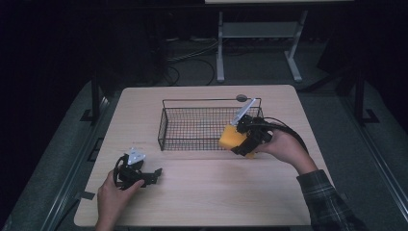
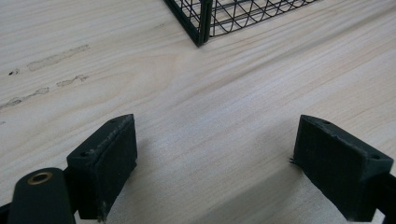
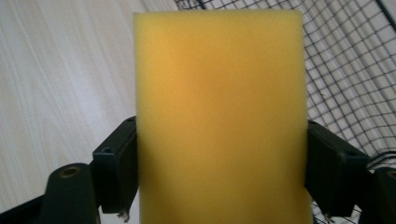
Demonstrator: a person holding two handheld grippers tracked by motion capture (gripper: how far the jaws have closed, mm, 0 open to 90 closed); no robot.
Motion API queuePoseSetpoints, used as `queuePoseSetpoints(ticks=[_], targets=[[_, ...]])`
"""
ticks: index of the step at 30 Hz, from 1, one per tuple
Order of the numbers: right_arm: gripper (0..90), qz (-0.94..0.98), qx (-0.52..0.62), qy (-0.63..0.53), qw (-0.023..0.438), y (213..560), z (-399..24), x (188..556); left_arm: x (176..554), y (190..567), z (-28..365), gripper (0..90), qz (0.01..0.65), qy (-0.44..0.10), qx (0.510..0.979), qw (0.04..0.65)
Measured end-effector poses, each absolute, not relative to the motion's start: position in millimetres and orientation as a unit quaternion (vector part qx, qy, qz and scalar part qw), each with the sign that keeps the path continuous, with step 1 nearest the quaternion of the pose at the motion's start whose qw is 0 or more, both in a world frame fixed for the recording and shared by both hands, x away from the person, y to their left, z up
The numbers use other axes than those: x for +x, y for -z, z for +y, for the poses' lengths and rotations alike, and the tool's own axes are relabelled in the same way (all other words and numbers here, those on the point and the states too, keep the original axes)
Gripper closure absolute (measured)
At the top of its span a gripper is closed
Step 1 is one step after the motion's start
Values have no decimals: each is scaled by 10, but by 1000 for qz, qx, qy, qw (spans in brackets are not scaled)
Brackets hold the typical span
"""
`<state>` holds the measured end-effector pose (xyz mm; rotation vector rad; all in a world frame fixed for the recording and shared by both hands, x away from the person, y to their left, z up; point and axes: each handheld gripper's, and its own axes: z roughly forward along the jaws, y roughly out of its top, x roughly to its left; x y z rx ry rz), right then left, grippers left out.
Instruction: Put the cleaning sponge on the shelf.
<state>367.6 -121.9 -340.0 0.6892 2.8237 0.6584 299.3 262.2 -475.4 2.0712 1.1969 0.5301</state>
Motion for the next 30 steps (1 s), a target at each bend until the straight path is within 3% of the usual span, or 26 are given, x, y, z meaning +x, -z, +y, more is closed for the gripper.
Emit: queuePoseSetpoints(ticks=[30], targets=[[230, 928, 288, -212, 105, 3333, -1530, 4205, 2992, 4753, 2623, 126, 459, -203, 796, 338]])
